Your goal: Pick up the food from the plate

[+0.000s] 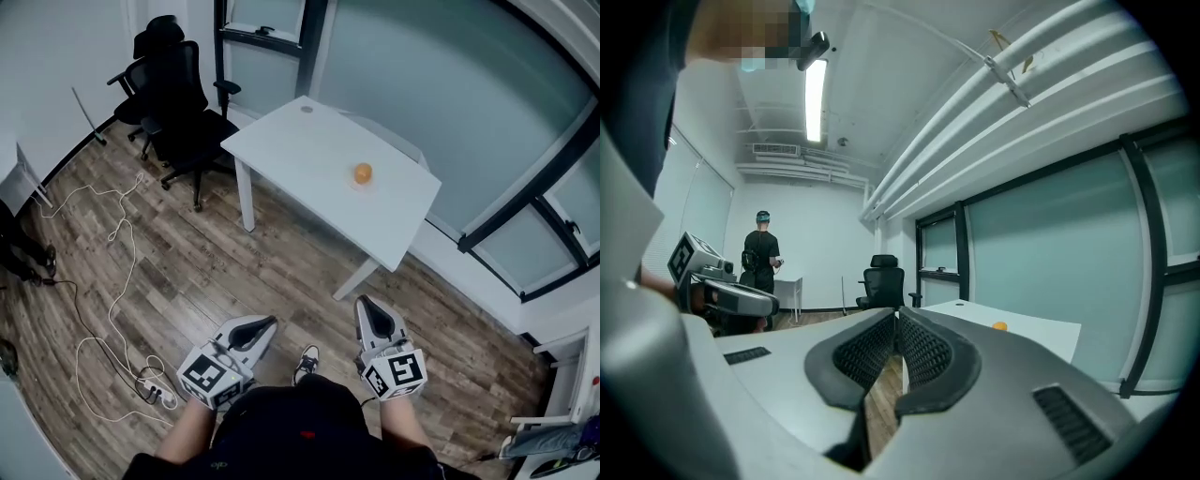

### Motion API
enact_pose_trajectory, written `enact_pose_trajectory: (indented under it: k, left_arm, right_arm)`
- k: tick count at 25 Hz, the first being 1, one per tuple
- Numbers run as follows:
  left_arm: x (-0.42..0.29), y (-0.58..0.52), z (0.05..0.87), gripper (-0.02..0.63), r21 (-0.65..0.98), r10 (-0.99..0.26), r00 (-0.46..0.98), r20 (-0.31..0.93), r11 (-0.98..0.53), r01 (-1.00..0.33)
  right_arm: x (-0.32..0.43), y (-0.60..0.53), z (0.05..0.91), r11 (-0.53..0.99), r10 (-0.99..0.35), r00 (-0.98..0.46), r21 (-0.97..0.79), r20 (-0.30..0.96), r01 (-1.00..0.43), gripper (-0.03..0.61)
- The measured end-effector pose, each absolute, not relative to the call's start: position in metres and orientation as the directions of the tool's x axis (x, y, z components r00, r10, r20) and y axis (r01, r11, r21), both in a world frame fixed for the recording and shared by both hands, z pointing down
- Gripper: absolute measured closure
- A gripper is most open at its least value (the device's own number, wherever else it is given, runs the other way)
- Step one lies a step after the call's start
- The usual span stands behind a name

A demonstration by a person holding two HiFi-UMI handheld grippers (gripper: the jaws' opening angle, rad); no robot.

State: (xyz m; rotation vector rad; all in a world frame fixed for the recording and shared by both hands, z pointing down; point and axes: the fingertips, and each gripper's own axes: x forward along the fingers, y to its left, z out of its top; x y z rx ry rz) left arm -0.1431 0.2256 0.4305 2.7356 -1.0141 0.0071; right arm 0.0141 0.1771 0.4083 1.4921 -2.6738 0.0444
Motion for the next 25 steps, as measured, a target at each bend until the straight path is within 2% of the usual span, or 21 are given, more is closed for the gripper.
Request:
enact_pose_trajectory:
  k: [14, 25]
  left_arm:
    - [-0.046, 0.057, 0.417, 0.58, 0.147, -0.676, 0.721, 0.154, -0.706, -0.693]
    - [-0.013, -0.033, 0.431, 0.58, 0.156, -0.663, 0.727, 0.181, -0.71, -0.687]
  right_arm:
    - [0.128, 0.028, 0.423, 0.499, -0.858, -0.505, -0.088, 0.09, -0.862, 0.546]
    - [0.143, -0.044, 0.455, 0.52, -0.832, -0.534, -0.125, 0.151, -0.845, 0.546]
